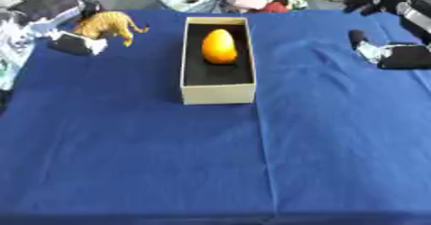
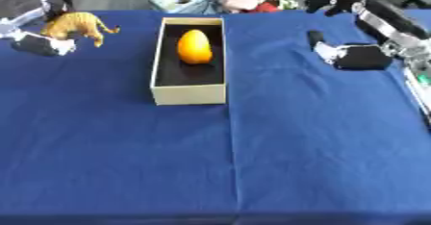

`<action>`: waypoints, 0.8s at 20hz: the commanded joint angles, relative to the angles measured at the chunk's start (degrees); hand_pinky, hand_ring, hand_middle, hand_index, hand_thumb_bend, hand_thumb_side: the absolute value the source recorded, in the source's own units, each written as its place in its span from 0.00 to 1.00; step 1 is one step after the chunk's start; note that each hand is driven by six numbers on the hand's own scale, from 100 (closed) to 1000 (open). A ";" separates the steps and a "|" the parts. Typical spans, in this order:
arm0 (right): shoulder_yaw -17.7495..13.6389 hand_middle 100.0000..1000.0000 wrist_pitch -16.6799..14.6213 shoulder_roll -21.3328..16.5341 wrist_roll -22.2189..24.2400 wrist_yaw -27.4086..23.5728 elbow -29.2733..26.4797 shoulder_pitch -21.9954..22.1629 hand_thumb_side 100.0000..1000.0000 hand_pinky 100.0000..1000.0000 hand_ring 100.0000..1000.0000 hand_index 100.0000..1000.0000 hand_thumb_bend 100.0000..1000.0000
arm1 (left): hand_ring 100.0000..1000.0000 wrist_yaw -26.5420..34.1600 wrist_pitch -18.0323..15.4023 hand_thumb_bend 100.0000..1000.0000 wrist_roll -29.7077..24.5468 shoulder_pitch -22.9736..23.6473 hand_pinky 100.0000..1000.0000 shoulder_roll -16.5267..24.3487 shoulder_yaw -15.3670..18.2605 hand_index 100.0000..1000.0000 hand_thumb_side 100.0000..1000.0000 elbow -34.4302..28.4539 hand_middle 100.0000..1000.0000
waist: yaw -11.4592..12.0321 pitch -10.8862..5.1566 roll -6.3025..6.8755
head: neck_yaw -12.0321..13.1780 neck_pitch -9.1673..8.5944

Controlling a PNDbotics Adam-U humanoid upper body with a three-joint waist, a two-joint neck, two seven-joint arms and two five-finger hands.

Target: Pick up objects on the table and place them in the box.

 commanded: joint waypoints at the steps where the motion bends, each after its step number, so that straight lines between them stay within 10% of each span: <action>1: 0.78 0.73 -0.39 0.03 1.44 -0.50 -0.28 -1.65 0.49 0.80 0.91 0.88 0.00 | 0.41 0.68 -0.47 0.00 -1.01 -2.93 0.50 -1.28 -1.27 0.58 0.40 -2.22 0.35 | -0.49 -1.17 0.23 | 0.52 0.33; 16: 5.95 0.72 -1.08 5.00 7.12 -1.04 0.83 -4.34 0.60 0.79 0.92 0.86 0.00 | 0.43 -8.11 -5.05 0.00 -0.82 -5.70 0.53 -12.98 -5.70 0.60 0.41 4.95 0.38 | -4.87 -0.38 0.91 | 2.14 -0.64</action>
